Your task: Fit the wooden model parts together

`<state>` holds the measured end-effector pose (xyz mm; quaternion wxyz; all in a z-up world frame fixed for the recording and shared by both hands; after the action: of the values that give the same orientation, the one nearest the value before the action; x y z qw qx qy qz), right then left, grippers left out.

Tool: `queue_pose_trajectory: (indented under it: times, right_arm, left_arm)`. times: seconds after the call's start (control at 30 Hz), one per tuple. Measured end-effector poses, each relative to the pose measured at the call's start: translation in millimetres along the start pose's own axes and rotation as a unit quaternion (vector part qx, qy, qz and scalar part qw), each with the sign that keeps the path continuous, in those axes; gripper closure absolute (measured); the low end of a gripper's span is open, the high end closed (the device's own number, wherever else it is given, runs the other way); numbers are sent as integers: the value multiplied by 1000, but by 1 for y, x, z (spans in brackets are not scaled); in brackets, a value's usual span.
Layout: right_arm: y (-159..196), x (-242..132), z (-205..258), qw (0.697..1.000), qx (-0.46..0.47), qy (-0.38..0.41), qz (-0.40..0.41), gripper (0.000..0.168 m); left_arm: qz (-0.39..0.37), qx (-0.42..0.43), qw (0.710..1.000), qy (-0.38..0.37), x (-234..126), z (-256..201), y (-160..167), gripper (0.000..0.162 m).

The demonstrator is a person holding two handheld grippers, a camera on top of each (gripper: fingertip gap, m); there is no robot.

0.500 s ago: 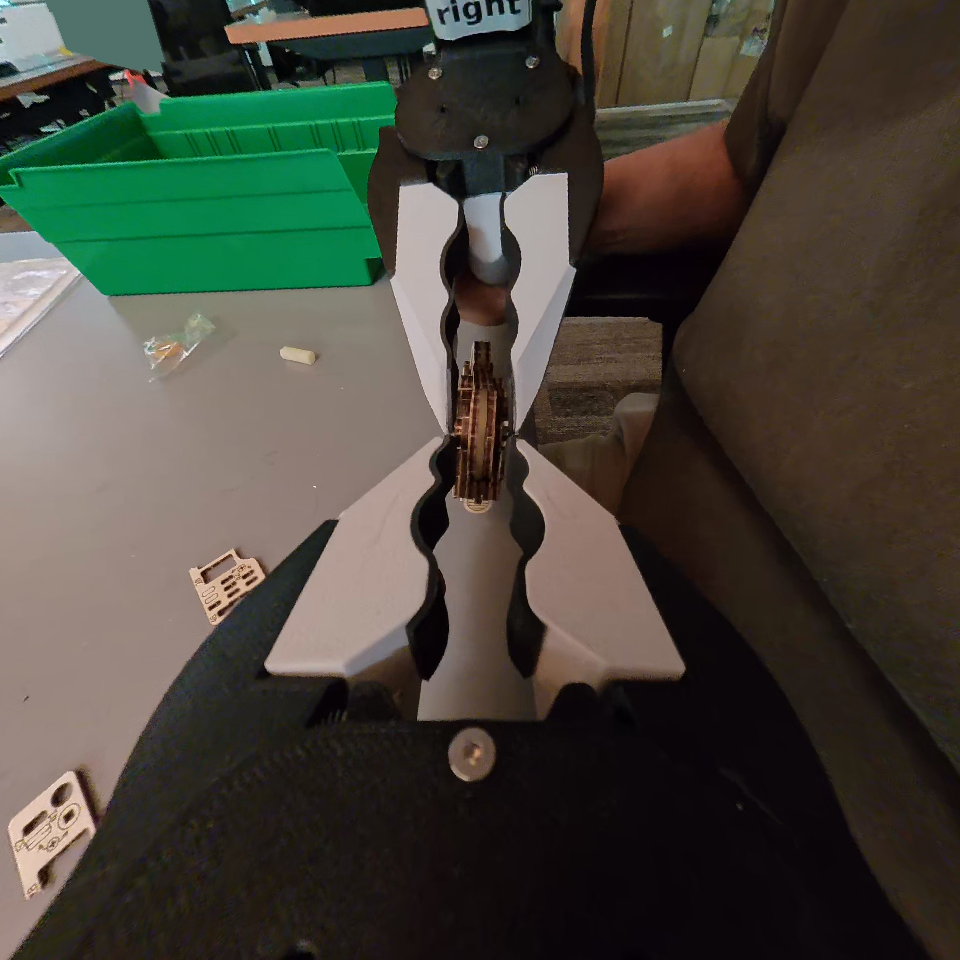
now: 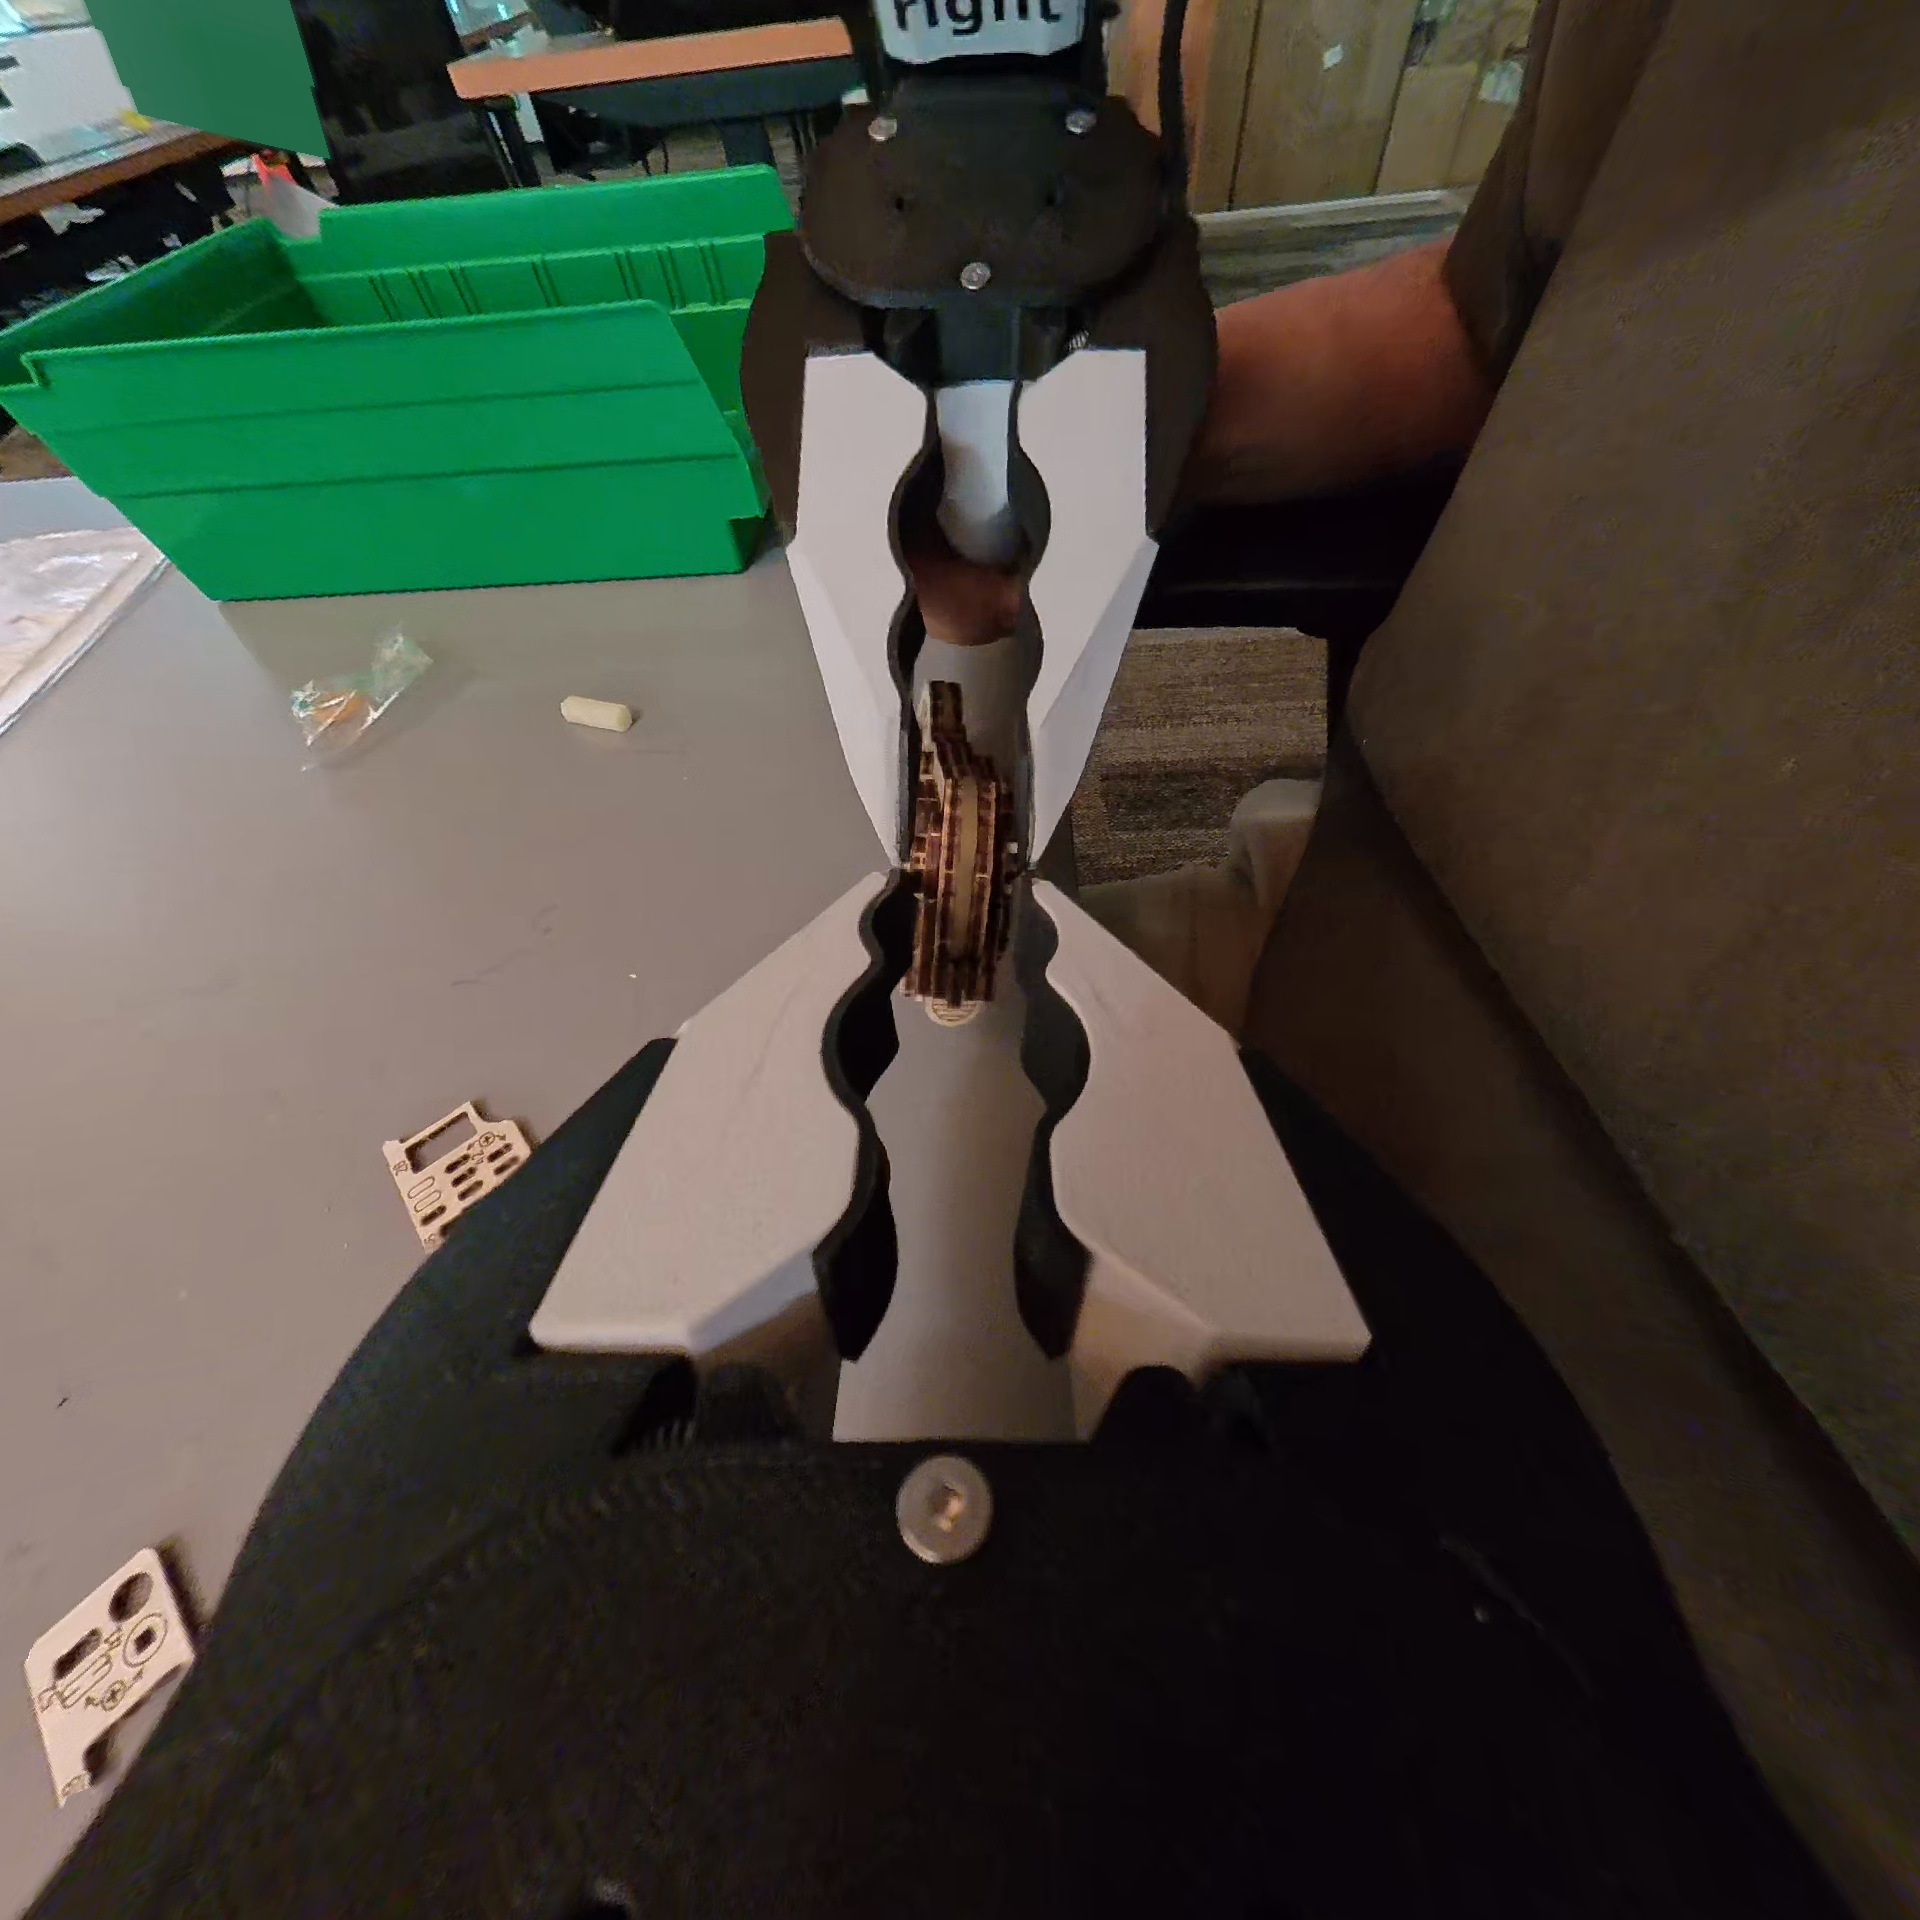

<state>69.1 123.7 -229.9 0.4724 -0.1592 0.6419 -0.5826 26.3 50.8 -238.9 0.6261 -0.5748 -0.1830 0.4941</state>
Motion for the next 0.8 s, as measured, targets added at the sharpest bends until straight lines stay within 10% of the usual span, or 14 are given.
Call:
queue_pose_trajectory:
  times: [0.8]
  right_arm:
    - [1, 3, -2, 1000, 20, 14, 19, 150]
  left_arm:
    - [5, -26, 1000, 6, -1, 2, 4, 145]
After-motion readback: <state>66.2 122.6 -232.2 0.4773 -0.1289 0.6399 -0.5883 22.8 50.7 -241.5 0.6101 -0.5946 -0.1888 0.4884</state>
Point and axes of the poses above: each gripper's, where its closed fingertips meet, x out along the fingers, y out of its underside, z = x × y across the jaws, the point moved 5 cm from there along -x, back along the fingers, and after that the axes turned 12 degrees about x, right-handed, at the moved point
